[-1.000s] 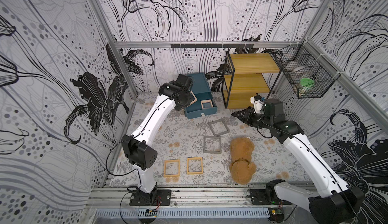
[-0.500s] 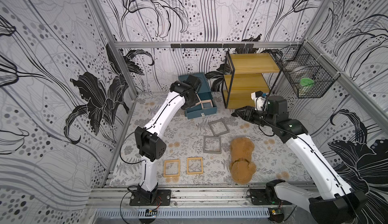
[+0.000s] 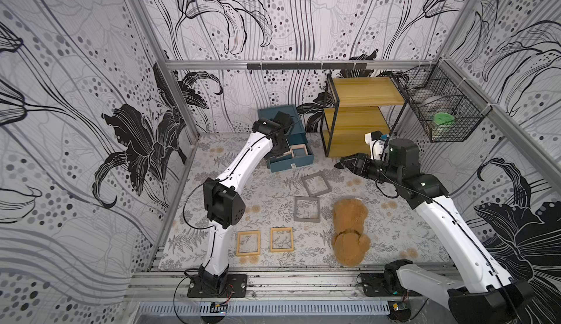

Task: Place the brooch boxes into the drawer by color
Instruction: Place the brooch box in the drawer.

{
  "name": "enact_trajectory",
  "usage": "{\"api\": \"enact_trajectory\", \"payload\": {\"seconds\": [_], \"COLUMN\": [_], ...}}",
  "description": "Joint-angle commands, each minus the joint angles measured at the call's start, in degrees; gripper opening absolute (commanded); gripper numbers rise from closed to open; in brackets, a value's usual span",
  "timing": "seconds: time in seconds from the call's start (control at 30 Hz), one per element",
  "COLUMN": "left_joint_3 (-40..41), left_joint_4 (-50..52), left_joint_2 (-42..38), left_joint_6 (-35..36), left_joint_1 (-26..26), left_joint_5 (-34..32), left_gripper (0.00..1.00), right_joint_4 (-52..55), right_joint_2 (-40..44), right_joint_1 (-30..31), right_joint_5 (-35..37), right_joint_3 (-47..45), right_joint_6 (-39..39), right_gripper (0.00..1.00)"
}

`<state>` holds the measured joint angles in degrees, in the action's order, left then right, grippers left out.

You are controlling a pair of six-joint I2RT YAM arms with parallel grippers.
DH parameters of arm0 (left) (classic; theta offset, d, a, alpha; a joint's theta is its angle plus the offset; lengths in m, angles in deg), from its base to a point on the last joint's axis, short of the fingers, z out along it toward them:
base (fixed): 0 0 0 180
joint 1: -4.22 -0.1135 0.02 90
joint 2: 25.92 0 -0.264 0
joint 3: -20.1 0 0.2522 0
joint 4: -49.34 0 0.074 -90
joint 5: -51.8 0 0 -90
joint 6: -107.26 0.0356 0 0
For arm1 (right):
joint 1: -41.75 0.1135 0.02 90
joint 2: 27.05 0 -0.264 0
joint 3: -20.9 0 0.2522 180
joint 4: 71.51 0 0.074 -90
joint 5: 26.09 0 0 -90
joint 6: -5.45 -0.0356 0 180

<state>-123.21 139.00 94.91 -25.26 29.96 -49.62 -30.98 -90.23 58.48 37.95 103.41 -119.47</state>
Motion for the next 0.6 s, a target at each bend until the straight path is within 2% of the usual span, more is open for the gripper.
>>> {"api": "enact_trajectory", "payload": {"seconds": [0.0,0.33,0.57], "left_joint_3": [-0.78,-0.78,-1.03], "left_joint_4": [0.13,-0.11,0.04], "left_joint_2": [0.69,2.23,3.35], "left_joint_6": [2.3,3.63,4.4], "left_joint_1": [0.19,0.27,0.37], "left_joint_5": [-2.83,-3.87,-2.03], "left_gripper": [0.0,0.0,0.0], "right_joint_4": [-0.67,-1.26,-1.07], "right_joint_2": [1.4,1.08,0.87], "right_joint_1": [-0.25,-0.21,-0.21], "right_joint_5": [-0.72,-1.47,-1.54], "right_joint_3": [-0.89,-1.25,-1.78], "right_joint_6": [-0.59,-1.29,-1.38], "right_gripper": [0.42,0.42,0.42]}}
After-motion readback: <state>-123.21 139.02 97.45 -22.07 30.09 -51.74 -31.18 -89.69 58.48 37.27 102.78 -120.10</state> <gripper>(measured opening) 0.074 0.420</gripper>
